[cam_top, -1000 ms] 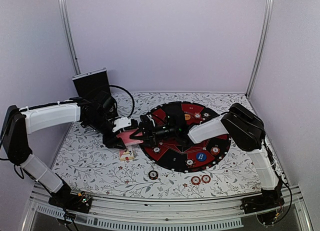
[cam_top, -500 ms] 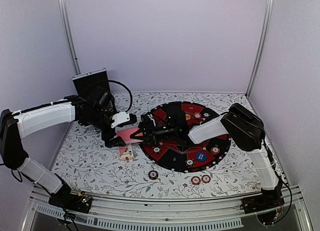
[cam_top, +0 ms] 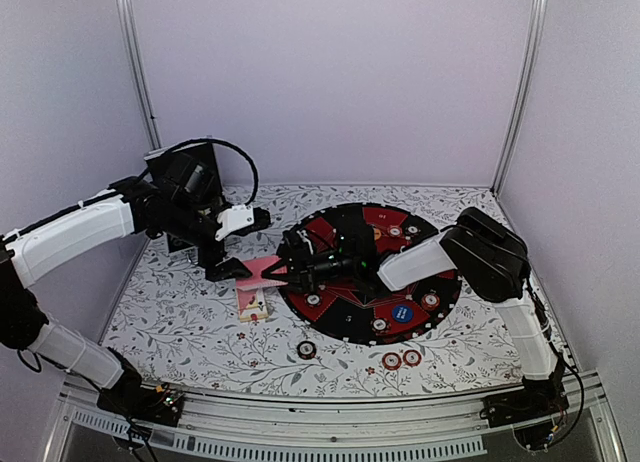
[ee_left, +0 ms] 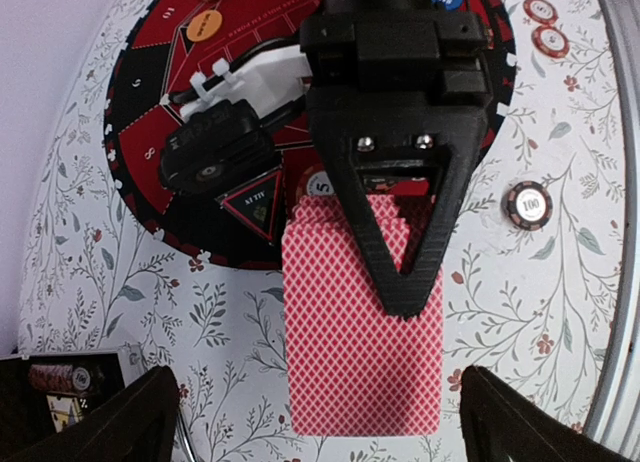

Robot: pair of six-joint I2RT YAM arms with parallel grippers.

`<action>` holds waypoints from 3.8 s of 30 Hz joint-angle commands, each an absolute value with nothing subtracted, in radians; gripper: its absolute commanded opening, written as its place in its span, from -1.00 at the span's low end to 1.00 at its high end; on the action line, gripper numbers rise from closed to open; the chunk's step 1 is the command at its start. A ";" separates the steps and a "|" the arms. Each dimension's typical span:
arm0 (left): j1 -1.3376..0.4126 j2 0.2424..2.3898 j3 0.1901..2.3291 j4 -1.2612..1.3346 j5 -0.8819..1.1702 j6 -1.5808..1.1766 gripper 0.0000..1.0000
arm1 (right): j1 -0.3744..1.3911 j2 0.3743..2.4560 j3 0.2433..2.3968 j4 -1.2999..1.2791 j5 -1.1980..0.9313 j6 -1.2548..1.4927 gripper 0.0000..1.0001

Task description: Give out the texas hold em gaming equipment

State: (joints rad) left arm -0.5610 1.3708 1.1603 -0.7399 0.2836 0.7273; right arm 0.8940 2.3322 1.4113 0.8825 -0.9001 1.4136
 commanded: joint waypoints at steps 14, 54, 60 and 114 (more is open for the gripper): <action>-0.643 1.509 1.184 -0.790 0.258 0.686 0.99 | 0.923 2.244 1.417 0.903 -0.902 1.365 -0.92; -0.708 1.562 1.227 -0.790 0.228 0.788 0.00 | 0.920 2.294 1.470 0.806 -0.891 1.352 -0.25; -0.707 1.563 1.234 -0.794 0.217 0.790 -0.03 | 0.918 2.300 1.443 0.818 -0.879 1.367 -0.37; -0.693 1.593 1.250 -0.825 0.234 0.776 0.76 | 0.921 2.266 1.391 1.023 -0.904 1.425 -1.00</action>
State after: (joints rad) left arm -0.6975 1.5723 1.2407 -0.8413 0.2424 0.7719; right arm 0.9161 2.2826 1.3659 0.9699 -0.8932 1.4162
